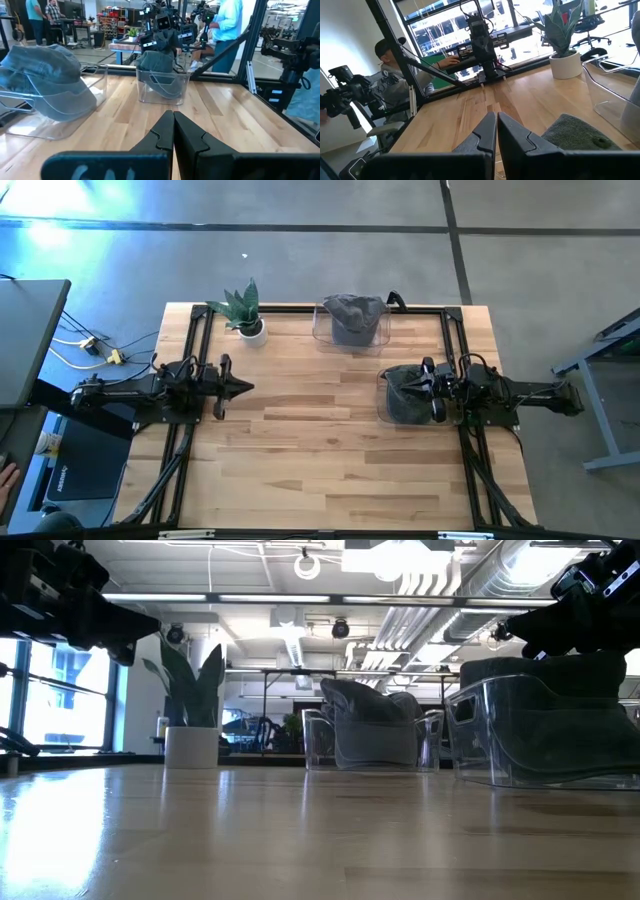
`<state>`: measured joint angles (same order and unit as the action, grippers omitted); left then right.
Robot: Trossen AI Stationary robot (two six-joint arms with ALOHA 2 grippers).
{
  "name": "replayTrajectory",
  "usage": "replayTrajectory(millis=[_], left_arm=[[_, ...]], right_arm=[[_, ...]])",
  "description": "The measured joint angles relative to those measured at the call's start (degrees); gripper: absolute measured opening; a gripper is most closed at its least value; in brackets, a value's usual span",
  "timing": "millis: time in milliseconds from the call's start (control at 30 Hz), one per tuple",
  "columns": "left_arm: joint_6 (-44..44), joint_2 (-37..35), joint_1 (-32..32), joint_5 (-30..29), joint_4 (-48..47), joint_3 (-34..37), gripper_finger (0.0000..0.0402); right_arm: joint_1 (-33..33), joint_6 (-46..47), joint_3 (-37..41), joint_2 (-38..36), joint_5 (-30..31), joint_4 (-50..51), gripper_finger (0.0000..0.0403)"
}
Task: Pick & Place hat
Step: Return to Home Position
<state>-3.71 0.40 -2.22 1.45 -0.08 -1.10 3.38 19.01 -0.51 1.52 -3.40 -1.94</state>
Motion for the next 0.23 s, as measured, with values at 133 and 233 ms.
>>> replayTrajectory(millis=[133, 233], left_arm=[[-6.26, 0.01, 0.06, -5.21, 0.89, 0.00, 0.0000], [-14.70, -0.06, -0.06, -17.00, 2.04, 0.00, 0.0000]], right_arm=[[-0.02, -0.01, 0.00, 0.00, 0.00, 0.01, 0.0012], [-0.02, -0.01, 0.00, 0.02, 0.00, -0.01, 0.0012]])
